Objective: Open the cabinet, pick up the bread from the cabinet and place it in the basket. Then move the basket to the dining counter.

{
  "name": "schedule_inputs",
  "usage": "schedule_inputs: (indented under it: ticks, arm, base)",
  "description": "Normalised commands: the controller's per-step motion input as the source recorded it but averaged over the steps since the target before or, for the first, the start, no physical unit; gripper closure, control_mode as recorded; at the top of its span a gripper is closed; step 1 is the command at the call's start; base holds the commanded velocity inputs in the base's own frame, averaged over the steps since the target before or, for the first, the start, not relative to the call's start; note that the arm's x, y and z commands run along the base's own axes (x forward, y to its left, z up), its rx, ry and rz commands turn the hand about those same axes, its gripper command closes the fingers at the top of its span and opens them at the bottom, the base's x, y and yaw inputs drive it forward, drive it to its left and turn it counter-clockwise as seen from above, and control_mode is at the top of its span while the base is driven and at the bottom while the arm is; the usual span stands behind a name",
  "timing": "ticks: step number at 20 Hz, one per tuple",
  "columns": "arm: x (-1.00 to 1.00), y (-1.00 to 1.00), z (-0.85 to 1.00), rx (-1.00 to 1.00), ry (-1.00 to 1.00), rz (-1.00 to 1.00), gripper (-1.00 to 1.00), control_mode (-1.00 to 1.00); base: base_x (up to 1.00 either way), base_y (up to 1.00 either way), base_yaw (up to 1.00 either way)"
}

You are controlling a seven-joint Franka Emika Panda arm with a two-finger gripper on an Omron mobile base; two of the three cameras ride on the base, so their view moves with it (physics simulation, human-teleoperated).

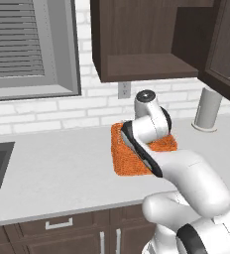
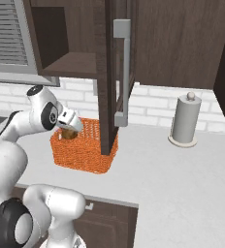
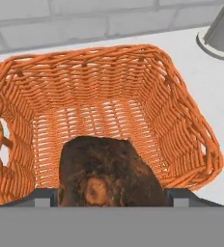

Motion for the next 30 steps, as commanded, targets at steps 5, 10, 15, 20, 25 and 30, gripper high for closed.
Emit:
schedule_inputs:
  ticks: [5,10,15,20,25,30]
  arm:
    - [0.83,-0.10,-0.64,0.00,0.06,0.00,1.00,-1.00]
    - [0.69,-0.14,-0.39,0.01,0.10,0.00,1.00,-1.00]
    - [0.42,-0.05,-0.51,0.03,0.21,0.00,1.00,-1.00]
    - [0.05,0.00,-0.22,0.06,0.20,0.00,1.00,-1.00]
    - [0.00,0.00,-0.11,0.02,0.08,0.00,-1.00,-1.00]
    - [-0.09,0.00,0.01,0.00,-0.02,0.00,-1.00,-1.00]
  base:
    - [0.00,0.00,0.00]
    - [0.00,0.00,0.00]
    - [0.00,0.00,0.00]
    - [0.00,0.00,0.00]
    - [0.00,0.00,0.00]
    - [0.00,0.00,0.00]
